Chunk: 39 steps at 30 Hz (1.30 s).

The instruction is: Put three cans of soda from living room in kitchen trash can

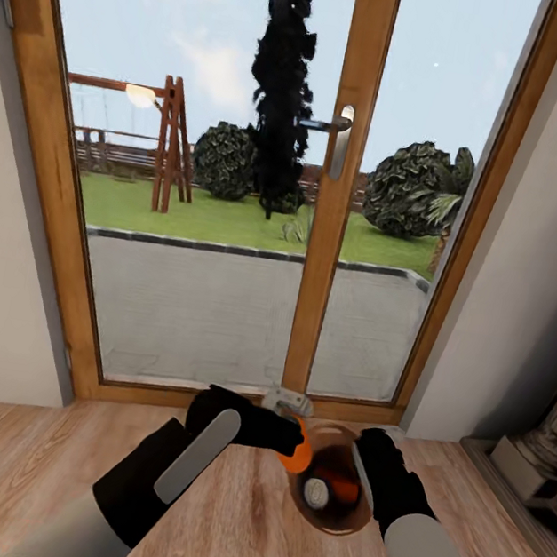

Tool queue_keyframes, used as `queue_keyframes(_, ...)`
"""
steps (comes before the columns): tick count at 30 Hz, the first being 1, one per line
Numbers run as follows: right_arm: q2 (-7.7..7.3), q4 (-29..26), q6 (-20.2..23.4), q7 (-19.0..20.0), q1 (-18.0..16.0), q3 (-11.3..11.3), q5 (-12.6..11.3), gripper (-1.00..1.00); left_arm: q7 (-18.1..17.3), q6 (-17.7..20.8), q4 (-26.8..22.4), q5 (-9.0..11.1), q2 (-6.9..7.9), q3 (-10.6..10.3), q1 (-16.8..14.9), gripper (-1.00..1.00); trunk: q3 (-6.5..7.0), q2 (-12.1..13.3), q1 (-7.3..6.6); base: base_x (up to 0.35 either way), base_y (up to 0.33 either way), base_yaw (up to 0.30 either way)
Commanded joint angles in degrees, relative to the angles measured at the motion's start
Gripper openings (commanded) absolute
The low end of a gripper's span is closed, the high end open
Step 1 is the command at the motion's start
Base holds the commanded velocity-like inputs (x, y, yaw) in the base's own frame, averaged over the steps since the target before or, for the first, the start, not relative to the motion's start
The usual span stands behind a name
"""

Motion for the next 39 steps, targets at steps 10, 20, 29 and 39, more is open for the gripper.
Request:
queue_keyframes(10,1.77,-0.14,-0.07,-0.52,0.05,0.11,-0.62,-1.0,-0.11,-4.34,5.35,-0.05,-0.71,-0.15,-0.08,-1.0,0.01,-0.01,-0.01,0.0,0.0,0.0)
queue_keyframes(20,2.93,-0.36,0.54,-0.12,0.06,0.55,-0.67,-1.0,-0.44,-9.86,9.87,-0.15,-1.15,-0.46,-0.16,-1.0,0.01,-0.01,-0.01,0.0,0.0,0.0)
queue_keyframes(29,4.21,-0.43,0.93,0.13,0.1,1.29,-0.87,-1.0,-0.43,-14.77,13.07,-0.17,-1.47,-4.15,-0.17,-1.0,0.01,-0.01,-0.01,0.0,0.0,0.0)
queue_keyframes(39,4.92,-0.55,1.0,0.59,0.14,1.34,-1.05,-1.0,-1.4,-21.13,18.85,-0.09,-1.74,-5.57,-0.17,-1.0,0.01,-0.01,-0.01,0.0,0.0,0.0)
